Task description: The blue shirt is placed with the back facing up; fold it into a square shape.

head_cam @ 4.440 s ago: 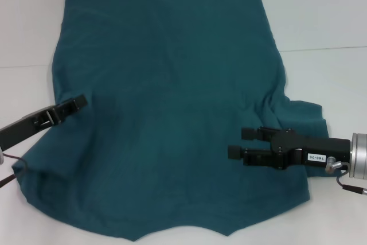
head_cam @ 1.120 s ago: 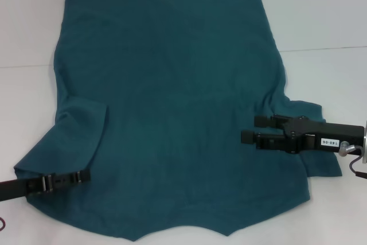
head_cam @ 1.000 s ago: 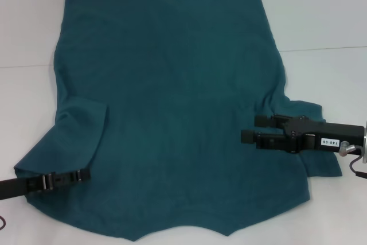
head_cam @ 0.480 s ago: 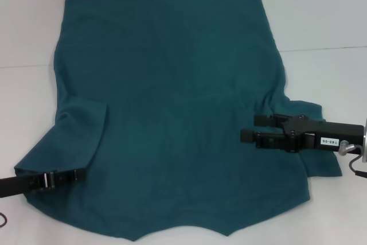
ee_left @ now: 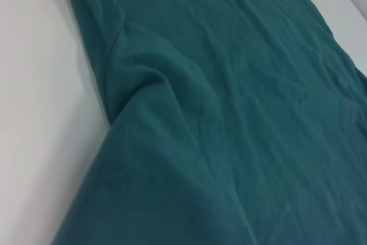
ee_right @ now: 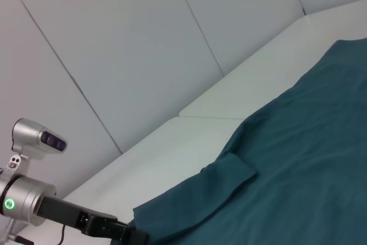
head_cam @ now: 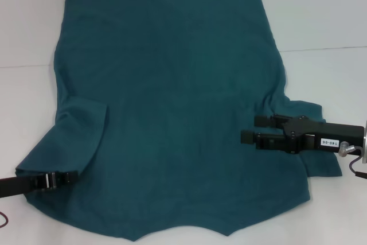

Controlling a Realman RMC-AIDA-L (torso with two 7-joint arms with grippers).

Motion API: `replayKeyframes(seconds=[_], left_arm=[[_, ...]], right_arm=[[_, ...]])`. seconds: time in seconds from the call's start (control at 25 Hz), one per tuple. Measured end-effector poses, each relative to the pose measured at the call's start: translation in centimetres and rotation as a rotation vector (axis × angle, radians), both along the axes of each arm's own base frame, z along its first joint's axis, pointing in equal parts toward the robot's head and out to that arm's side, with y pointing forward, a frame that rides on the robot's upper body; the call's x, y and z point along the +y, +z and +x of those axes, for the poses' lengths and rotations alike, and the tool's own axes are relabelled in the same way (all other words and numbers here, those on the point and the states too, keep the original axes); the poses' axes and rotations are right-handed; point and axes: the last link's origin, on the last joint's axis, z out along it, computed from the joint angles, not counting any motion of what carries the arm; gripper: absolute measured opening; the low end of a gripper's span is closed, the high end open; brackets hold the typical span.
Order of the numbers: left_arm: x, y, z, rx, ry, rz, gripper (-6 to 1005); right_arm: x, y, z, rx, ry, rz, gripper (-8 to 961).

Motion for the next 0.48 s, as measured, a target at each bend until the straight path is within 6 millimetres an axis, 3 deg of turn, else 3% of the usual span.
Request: replayKeyframes(seconds=[0.32, 0.48], left_arm=[[0.25, 0.04, 0.23, -0.001, -0.006, -0.001, 16], [0.53, 0.17, 0.68, -0.017, -0.017, 0.004, -1]], right_arm=[[-0.12, -0.02, 0.11, 0.000, -0.002, 0.000, 912], [-0.13, -0.02, 0.13, 0.000, -0.003, 0.000, 912]])
